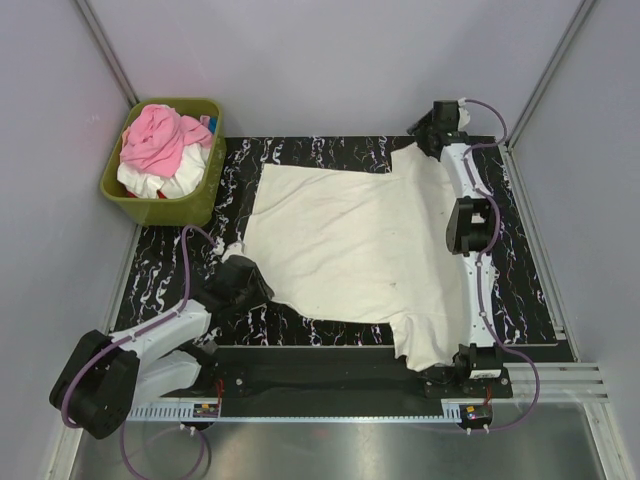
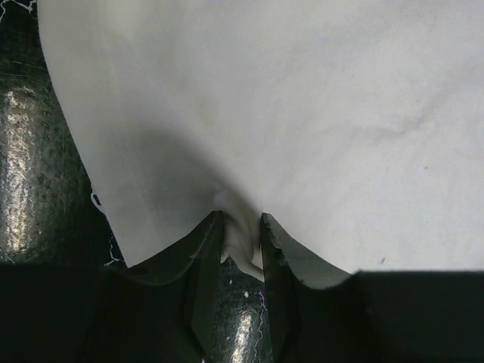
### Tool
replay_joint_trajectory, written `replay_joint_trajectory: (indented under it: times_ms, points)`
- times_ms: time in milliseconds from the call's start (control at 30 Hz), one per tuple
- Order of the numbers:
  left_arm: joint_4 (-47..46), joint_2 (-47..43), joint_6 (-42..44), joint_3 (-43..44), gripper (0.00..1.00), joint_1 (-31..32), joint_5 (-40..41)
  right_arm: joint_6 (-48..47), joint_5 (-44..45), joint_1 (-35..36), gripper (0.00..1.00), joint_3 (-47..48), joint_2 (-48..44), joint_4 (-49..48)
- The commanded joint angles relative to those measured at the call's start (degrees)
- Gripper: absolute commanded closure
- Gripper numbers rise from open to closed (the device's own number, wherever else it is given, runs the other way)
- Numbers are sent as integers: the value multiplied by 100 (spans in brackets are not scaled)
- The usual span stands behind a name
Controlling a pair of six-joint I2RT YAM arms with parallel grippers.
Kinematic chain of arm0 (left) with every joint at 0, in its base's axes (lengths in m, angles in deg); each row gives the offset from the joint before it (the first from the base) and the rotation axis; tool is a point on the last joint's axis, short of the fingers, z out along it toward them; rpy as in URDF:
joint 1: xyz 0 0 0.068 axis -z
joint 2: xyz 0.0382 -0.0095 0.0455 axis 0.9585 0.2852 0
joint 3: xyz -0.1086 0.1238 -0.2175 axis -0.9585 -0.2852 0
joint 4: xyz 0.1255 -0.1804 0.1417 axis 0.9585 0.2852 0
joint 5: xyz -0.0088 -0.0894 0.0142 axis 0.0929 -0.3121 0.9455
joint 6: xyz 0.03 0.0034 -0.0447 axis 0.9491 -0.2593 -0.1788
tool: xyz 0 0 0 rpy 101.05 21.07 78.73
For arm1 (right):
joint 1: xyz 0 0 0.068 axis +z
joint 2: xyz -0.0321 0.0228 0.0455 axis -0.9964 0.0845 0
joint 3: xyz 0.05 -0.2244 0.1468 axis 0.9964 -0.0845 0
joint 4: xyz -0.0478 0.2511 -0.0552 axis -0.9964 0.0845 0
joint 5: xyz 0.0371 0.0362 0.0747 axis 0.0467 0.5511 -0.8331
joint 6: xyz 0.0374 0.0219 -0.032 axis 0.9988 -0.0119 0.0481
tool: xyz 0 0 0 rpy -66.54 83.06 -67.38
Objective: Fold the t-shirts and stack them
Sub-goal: Flatten the tshirt out
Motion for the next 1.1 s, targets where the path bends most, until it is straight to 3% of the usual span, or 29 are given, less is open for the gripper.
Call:
replay_joint_trajectory:
  times_ms: [0, 67, 233, 367, 467, 633, 800, 933, 1067]
  points:
    - [260, 88, -6, -42, 66, 48, 184, -61, -361, 79, 0, 1120, 618, -123]
    - [277, 62, -15, -41, 66, 48, 202, -176, -319, 79, 0, 1161, 551, 92]
    - [567, -403, -146, -147, 65, 48, 438, -632, 59, 44, 0, -615, -1135, -655]
    - [1278, -1096, -462, -16, 66, 48, 816, -958, 322, 35, 0, -221, -1751, 239]
    - [2242, -1396, -638, 318, 69, 39, 1071, -880, 464, 35, 0, -639, -2549, 934]
    - [3080, -1896, -665, 670, 65, 65, 1274, -598, 508, 123, 0, -3398, -4632, 1199]
    - [2958, -2118, -744, 504, 63, 65, 861, -493, 1051, 711, 0, -5707, -6266, 1761]
    - [2923, -1960, -788, 512, 62, 56, 809, -80, 1351, 1738, 0, -7091, -7033, 1946]
    - [2826, -1872, -806, 670, 61, 57, 712, 237, 1396, 2443, 0, -7681, -6965, 2280]
